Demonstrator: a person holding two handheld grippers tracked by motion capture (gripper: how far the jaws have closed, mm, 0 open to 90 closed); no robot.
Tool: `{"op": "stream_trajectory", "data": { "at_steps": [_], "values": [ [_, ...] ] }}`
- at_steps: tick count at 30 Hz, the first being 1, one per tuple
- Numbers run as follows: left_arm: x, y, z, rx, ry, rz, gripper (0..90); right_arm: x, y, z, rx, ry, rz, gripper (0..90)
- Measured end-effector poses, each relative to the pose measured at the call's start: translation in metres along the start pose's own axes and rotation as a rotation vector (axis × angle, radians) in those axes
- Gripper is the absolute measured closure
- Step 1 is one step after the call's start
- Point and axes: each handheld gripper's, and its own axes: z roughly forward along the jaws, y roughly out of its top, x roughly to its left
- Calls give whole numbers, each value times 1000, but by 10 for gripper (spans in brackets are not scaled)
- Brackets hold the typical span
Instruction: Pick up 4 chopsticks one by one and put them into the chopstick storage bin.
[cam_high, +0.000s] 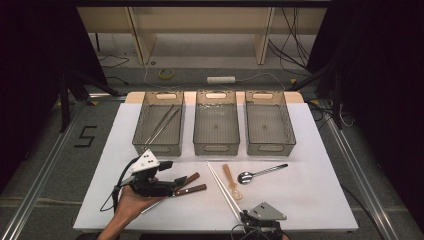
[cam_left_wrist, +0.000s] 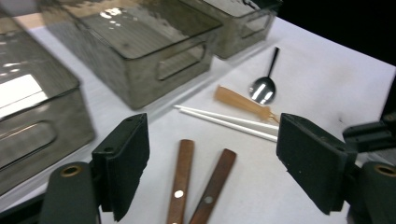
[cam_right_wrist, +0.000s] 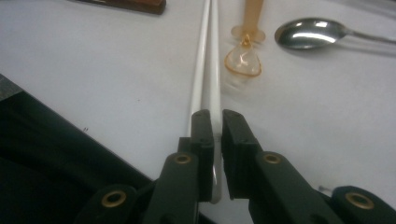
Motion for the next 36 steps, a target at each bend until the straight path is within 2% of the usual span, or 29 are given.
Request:
{"op": "stream_trajectory", "data": {
  "at_steps": [5, 10, 14, 16, 19, 25, 29, 36],
  "values": [
    [-16, 5, 21, 59, -48, 112, 262, -4, 10, -4, -3, 8, -35, 840],
    [-30, 13, 51, 138, -122, 215, 261, -10, 15, -5, 20, 29, -51, 840],
    [-37, 17, 74, 185, -191, 252, 263, -14, 19, -8, 24, 43, -61, 840],
    [-41, 18, 85, 211, -205, 295, 264, -15, 22, -9, 25, 55, -68, 841],
    [-45, 19, 99, 246, -205, 354, 264, -18, 25, -12, 26, 63, -80, 840],
    [-47, 21, 118, 289, -217, 390, 252, -23, 29, -14, 31, 77, -86, 840],
    [-49, 22, 127, 311, -208, 443, 272, -24, 31, -15, 31, 83, -88, 840],
    [-48, 24, 136, 348, -230, 462, 352, -25, 31, -17, 26, 80, -101, 840]
  ]
}}
